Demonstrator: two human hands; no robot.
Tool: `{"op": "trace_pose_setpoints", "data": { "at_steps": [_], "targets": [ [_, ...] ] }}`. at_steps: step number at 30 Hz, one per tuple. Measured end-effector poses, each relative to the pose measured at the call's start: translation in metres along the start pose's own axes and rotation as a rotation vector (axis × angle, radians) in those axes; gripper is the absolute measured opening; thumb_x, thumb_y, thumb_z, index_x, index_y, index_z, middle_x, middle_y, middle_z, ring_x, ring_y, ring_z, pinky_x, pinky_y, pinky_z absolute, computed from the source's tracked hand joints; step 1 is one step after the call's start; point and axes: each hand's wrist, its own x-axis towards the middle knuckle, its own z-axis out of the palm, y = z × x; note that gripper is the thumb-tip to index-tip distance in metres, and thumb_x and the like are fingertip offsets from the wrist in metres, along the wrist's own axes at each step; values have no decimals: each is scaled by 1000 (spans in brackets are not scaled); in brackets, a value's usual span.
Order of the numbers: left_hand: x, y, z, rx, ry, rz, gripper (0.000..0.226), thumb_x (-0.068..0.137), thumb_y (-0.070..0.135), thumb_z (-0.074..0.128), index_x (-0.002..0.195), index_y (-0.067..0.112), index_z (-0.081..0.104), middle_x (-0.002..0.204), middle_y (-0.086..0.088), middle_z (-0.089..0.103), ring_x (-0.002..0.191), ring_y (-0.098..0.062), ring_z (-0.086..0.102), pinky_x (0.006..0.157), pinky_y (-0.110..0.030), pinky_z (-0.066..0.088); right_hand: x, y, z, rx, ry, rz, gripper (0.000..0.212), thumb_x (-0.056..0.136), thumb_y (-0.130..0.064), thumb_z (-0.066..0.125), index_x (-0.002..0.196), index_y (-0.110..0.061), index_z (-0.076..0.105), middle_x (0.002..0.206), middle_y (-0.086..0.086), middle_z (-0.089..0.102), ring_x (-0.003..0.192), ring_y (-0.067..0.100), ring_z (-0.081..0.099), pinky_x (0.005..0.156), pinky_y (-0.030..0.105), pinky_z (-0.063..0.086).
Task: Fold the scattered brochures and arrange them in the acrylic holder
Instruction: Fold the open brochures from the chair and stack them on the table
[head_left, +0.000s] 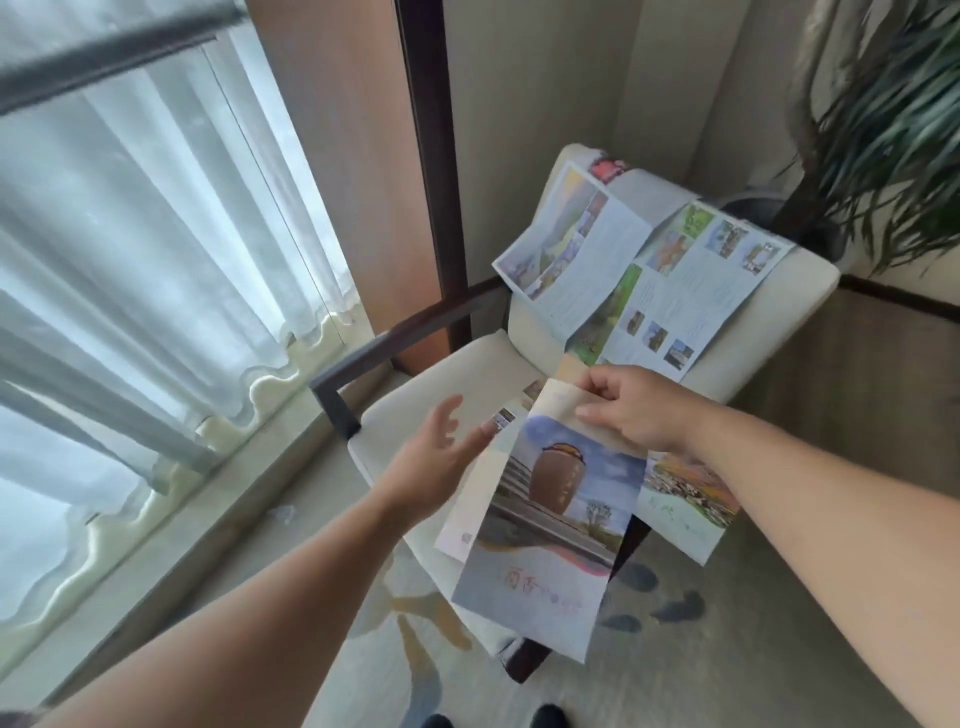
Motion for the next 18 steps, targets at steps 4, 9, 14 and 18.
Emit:
{"op": "trace_pose_setpoints", "data": {
  "at_steps": [4,9,14,18],
  "targets": [
    [-10,21,2,-29,-50,96,51,77,71,59,112,34,60,102,9,73,88,-10,70,82,-33,57,4,-36,11,28,19,-143,17,95,-11,60,81,-21,61,70,-13,62,65,4,52,65,22,42],
    [-17,35,-12,-258,92,88,11,92,25,66,97,17,70,86,-5,77,78,-27,73,74,-43,60,13,-52,24,-12,238,-213,14,90,-24,68,97,-31,59,96,-12,60,85,5,56,70,23,42],
    [-21,45,-42,-569,-5,80,15,93,25,62,104,16,68,100,-15,75,86,-35,72,76,-44,59,10,-39,28,410,148,142,89,72,-56,77,146,-27,37,133,-3,50,116,23,50,92,37,38],
    [-17,49,-48,-578,-24,71,18,94,28,62,107,15,67,103,-16,74,89,-38,72,82,-52,58,11,-38,46,714,-17,120,23,90,-31,67,107,-16,67,105,11,75,90,27,71,83,47,56]
  ]
}}
